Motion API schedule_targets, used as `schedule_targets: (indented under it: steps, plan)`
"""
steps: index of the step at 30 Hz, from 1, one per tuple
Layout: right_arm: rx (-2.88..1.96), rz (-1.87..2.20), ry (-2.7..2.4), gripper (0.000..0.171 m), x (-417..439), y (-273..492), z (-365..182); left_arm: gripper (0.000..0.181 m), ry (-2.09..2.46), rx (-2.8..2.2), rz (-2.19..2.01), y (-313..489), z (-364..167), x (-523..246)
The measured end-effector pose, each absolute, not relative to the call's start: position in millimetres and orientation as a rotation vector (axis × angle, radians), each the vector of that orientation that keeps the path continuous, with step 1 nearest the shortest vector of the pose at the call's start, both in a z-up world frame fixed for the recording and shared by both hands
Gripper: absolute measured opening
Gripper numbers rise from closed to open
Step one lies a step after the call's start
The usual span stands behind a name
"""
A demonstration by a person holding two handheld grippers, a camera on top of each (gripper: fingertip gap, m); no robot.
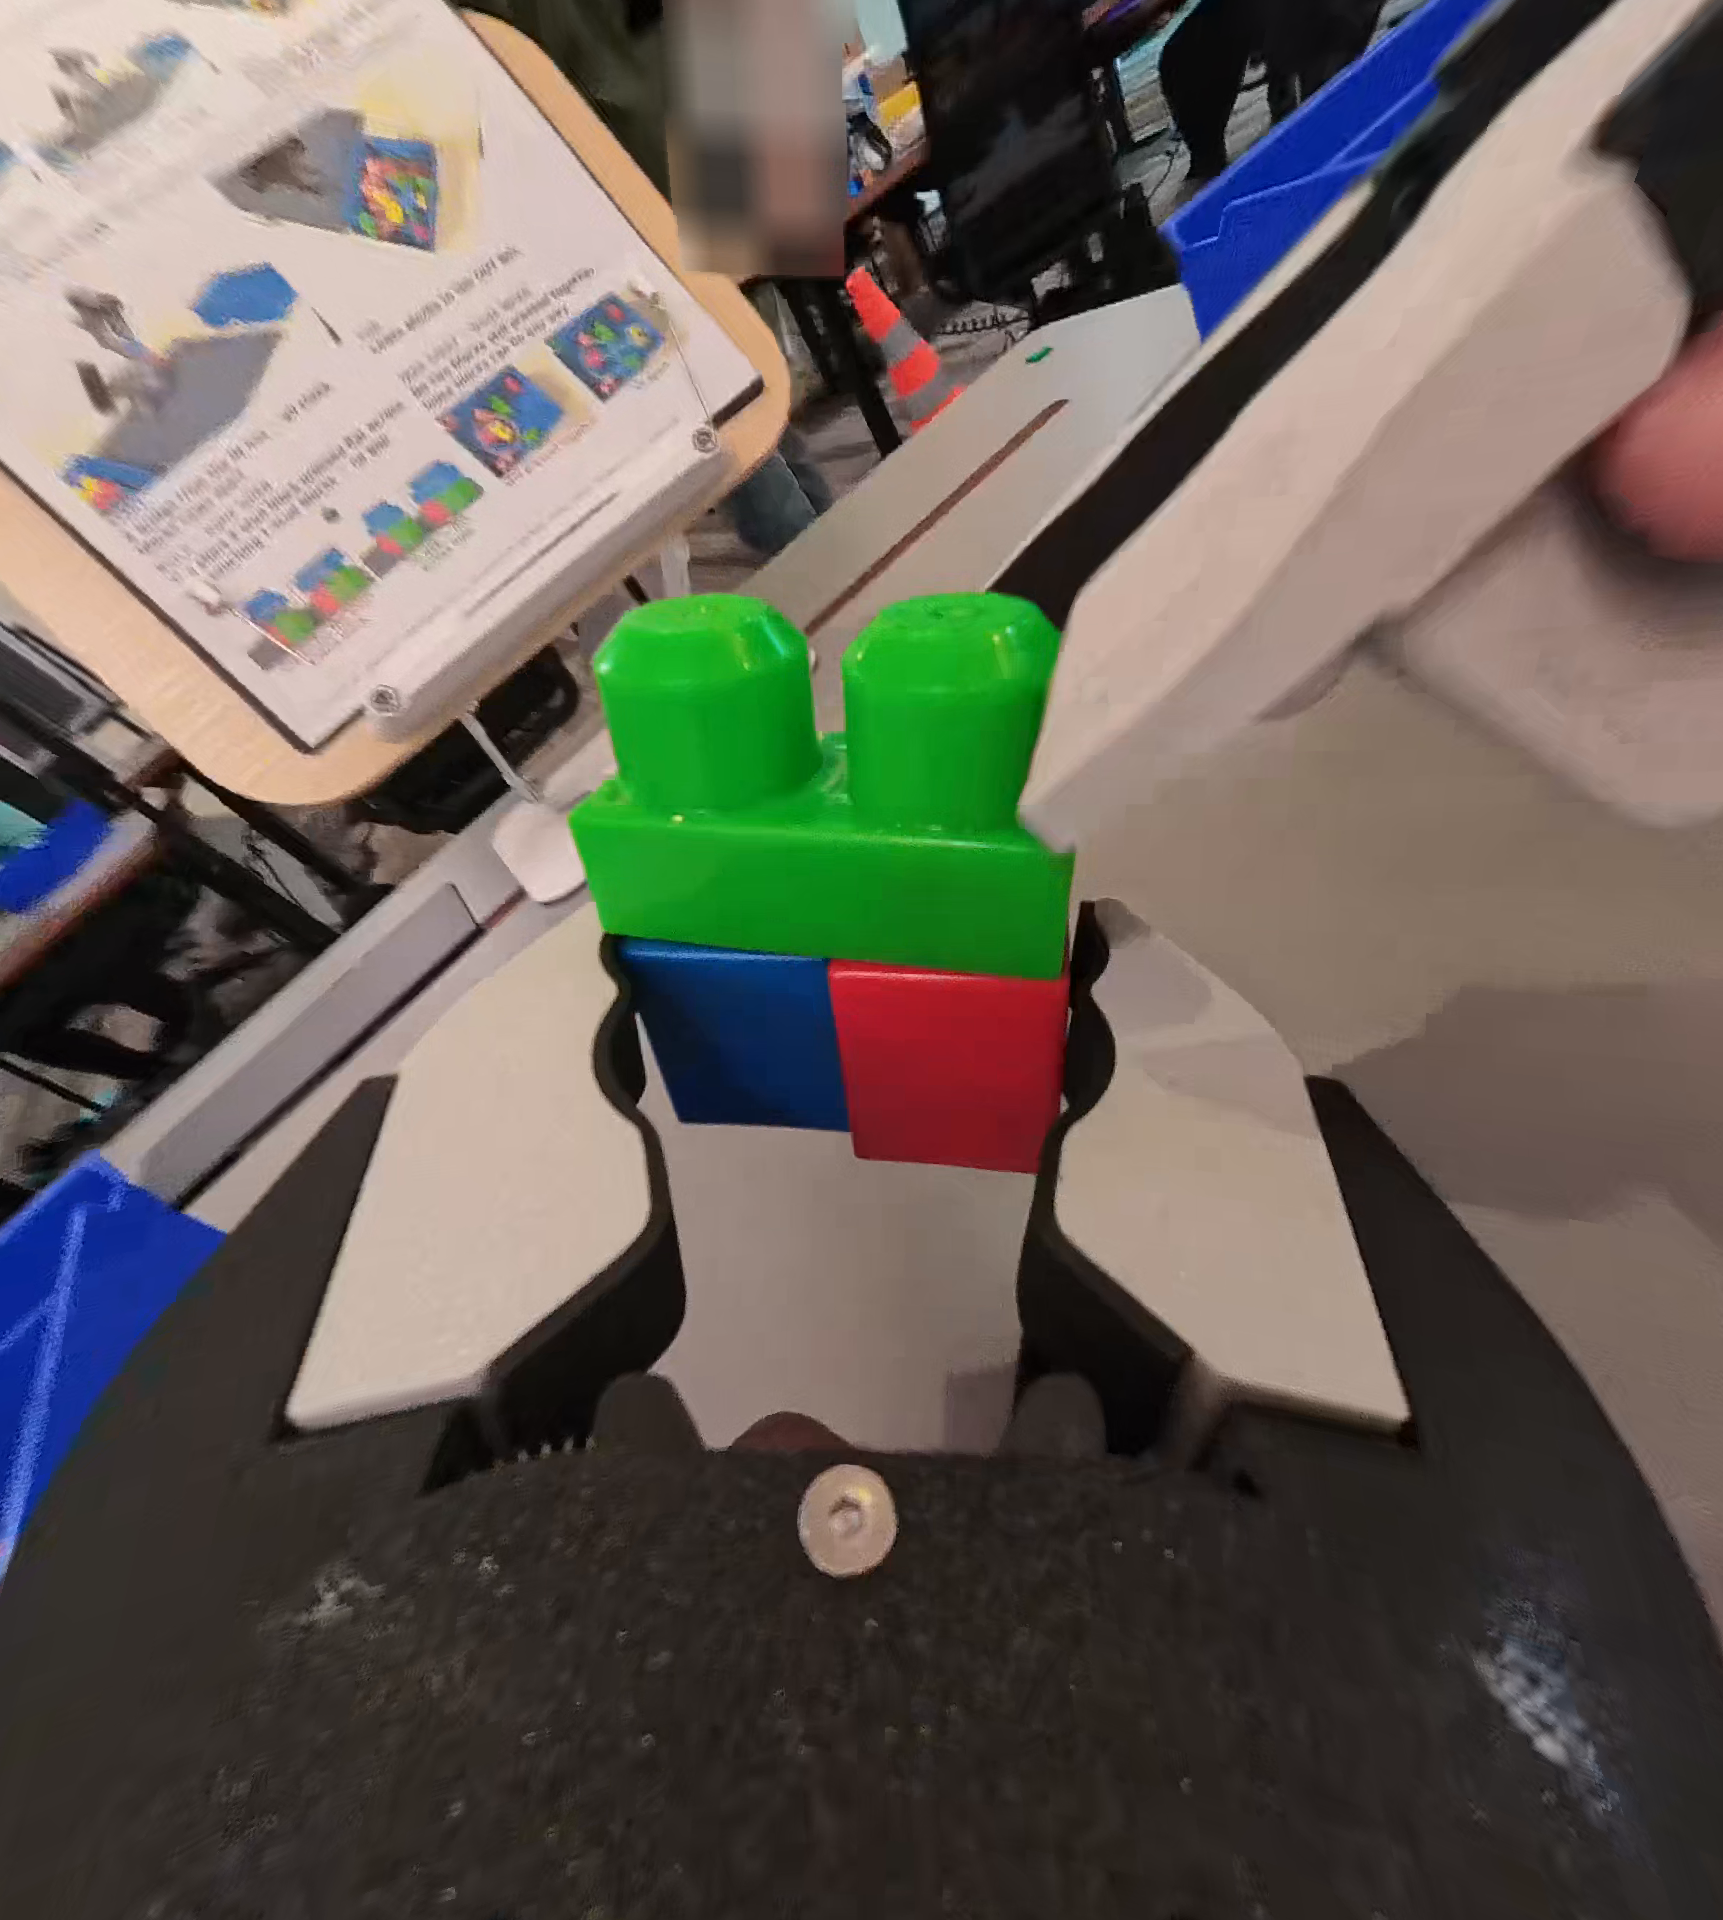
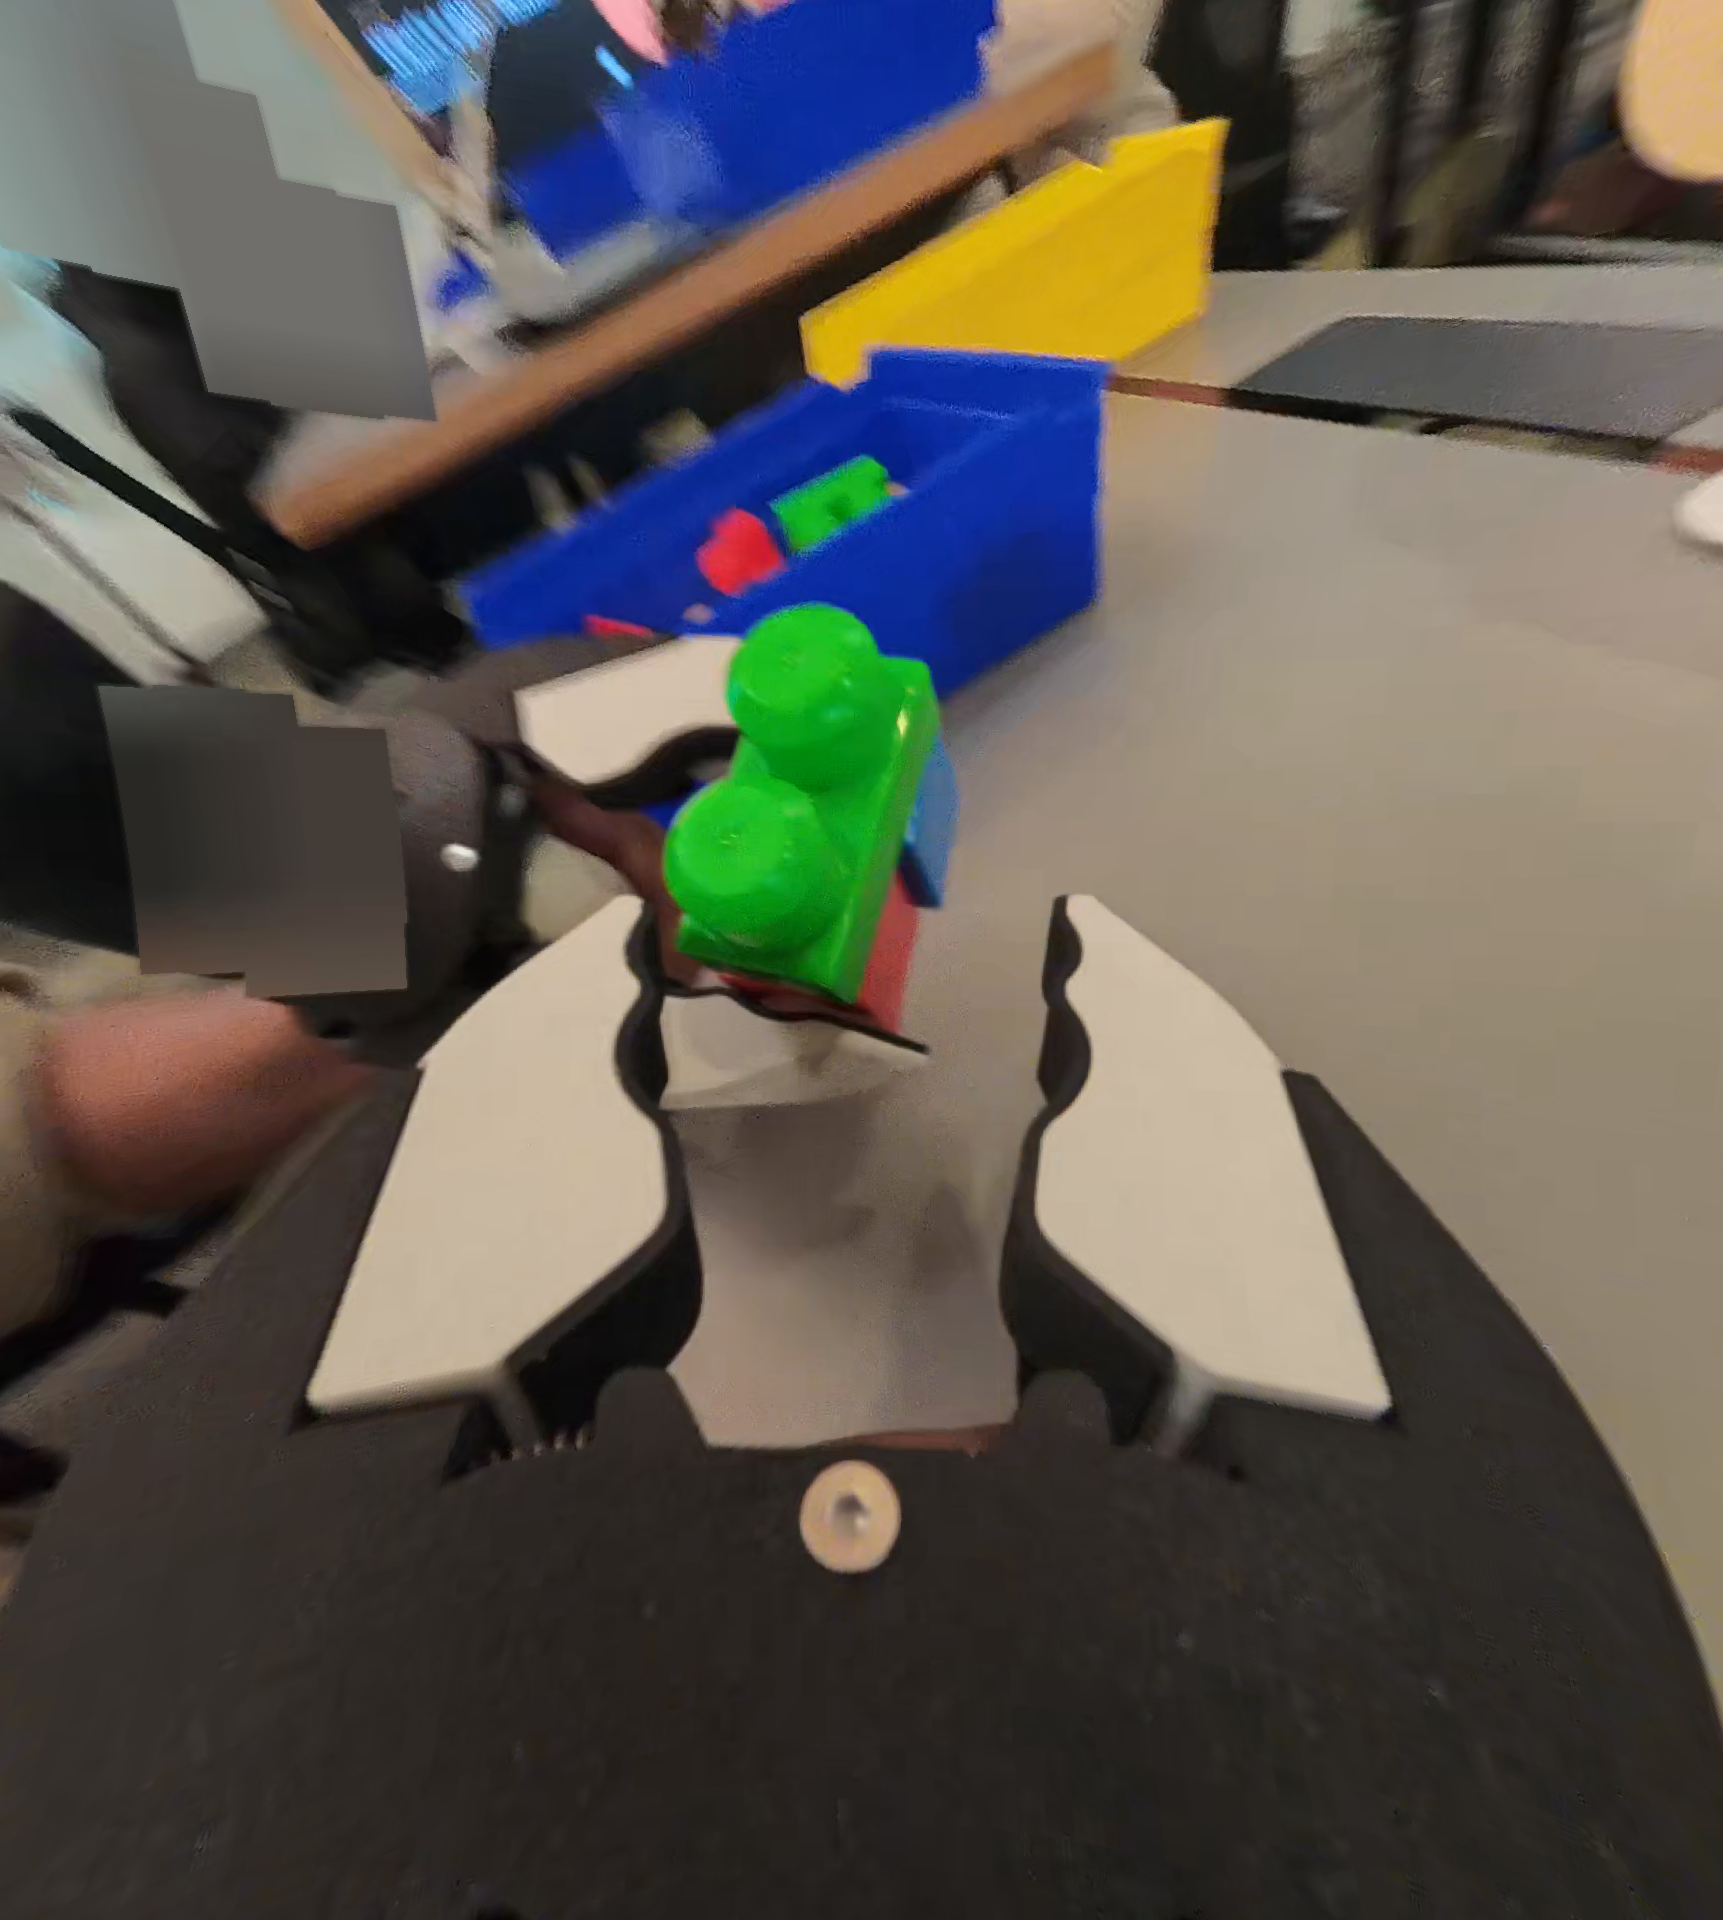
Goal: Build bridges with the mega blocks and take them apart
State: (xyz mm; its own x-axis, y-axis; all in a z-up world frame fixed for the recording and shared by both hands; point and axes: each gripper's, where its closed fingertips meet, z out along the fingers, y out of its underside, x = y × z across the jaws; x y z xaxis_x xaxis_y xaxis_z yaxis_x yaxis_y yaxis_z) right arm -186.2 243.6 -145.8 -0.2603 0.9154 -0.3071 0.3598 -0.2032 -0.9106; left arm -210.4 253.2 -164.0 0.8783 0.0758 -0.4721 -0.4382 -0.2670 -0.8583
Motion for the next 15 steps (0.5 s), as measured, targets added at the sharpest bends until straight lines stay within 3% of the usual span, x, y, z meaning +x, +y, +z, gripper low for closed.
schedule_targets:
  steps: [4,8,15]
  plan:
    - [-1.435,1.261,-1.637,0.070,-186.8,223.2,-152.9,0.079,0.281,-1.690,0.583,248.4,-152.2,-198.0]
    - [-1.398,1.154,-1.656,0.044,-186.7,216.4,-151.1,0.079,0.302,-1.654,0.674,245.6,-149.6,-191.2]
    - [-1.505,1.051,-1.757,0.040,-183.5,218.8,-162.9,0.078,0.325,-1.647,0.713,244.8,-152.0,-190.0]
